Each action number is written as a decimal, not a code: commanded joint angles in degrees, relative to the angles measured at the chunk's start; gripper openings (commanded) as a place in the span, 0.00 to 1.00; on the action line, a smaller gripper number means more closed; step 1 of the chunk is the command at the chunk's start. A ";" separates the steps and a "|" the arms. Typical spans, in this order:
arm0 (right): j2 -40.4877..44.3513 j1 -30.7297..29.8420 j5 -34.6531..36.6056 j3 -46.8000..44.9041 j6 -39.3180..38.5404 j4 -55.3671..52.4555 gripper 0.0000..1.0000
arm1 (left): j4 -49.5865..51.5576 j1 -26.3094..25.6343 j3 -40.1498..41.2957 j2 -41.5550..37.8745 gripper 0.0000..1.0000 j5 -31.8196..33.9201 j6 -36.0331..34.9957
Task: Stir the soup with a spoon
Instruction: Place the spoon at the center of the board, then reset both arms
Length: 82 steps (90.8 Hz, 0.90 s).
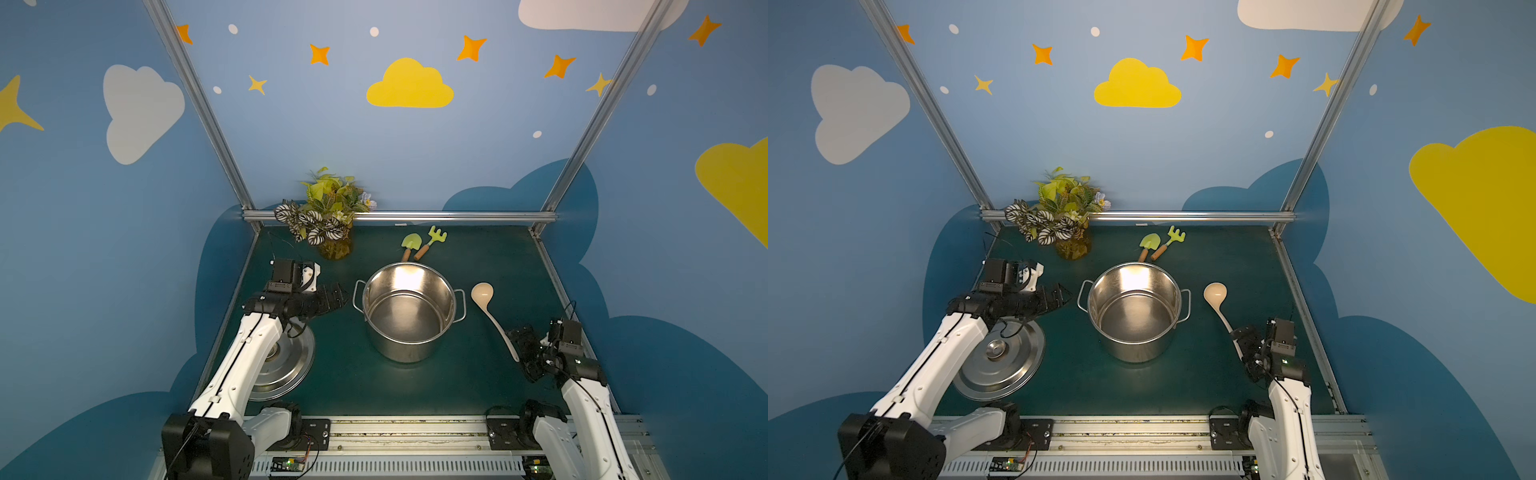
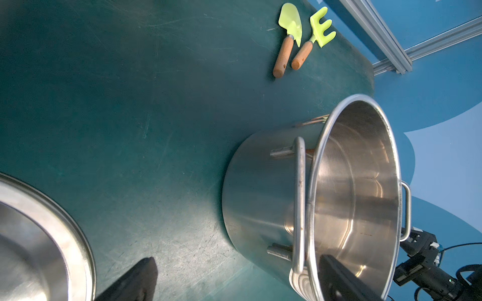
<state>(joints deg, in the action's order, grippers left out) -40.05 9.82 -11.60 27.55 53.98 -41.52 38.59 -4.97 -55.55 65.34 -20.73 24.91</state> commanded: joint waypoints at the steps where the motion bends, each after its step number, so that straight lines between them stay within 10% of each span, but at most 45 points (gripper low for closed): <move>1: 0.52 0.06 7.46 2.63 -2.90 -5.90 0.98 | -2.69 0.48 1.25 -1.77 1.00 2.15 0.04; 25: 0.35 -0.26 20.77 4.94 -7.80 -5.33 0.98 | -11.45 0.57 7.40 -5.74 1.00 10.63 -2.24; 48: 0.87 -6.36 31.43 -3.26 -26.23 31.82 0.98 | -41.10 0.58 25.09 -8.70 1.00 22.15 -11.12; 82: -32.40 -13.14 31.85 -4.15 -45.36 70.66 0.98 | -75.94 5.59 31.31 15.01 1.00 22.07 -21.58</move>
<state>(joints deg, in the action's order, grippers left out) -69.10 -2.74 19.46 20.43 16.49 15.27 -21.67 -0.23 -23.51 74.83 1.61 8.58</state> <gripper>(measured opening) 0.983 0.997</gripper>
